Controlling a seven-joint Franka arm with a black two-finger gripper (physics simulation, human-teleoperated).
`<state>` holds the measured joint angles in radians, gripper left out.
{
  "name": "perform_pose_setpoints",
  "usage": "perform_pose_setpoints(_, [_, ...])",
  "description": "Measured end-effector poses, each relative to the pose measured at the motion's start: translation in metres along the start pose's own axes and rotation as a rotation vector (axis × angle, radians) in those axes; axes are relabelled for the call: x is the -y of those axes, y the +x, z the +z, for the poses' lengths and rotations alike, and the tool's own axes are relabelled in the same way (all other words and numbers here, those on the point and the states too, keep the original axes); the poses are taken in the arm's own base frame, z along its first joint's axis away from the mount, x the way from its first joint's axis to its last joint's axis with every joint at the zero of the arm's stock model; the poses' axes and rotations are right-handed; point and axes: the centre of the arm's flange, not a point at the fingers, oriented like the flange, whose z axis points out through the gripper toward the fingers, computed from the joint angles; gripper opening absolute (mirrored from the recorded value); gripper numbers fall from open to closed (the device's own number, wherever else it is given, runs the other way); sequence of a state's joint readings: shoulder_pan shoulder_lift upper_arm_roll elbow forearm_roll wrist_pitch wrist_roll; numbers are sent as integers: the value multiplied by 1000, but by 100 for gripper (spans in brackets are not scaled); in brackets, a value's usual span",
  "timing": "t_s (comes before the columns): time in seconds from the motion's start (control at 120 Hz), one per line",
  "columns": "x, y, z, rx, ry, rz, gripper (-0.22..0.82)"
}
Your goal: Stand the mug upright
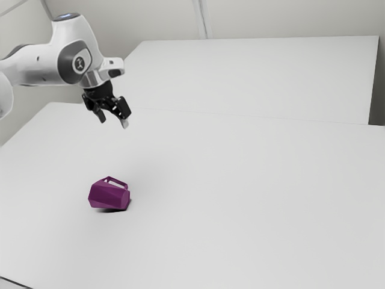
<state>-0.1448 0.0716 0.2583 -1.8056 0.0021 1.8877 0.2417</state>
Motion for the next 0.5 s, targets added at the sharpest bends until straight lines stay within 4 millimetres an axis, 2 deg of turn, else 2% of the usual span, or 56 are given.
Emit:
perform_pose_setpoints(0.1, [2, -8, 7, 12, -10, -3, 60])
perform_pose_setpoints(0.192, [14, -30, 35, 30, -74, -36, 60])
perform_pose_setpoints(0.275, [38, -37, 56, 32, -136, -77, 60])
perform_pose_setpoints(0.417, [92, -52, 87, 41, -218, -151, 60])
perform_pose_setpoints(0.5, [110, -55, 107, 50, -272, -166, 60])
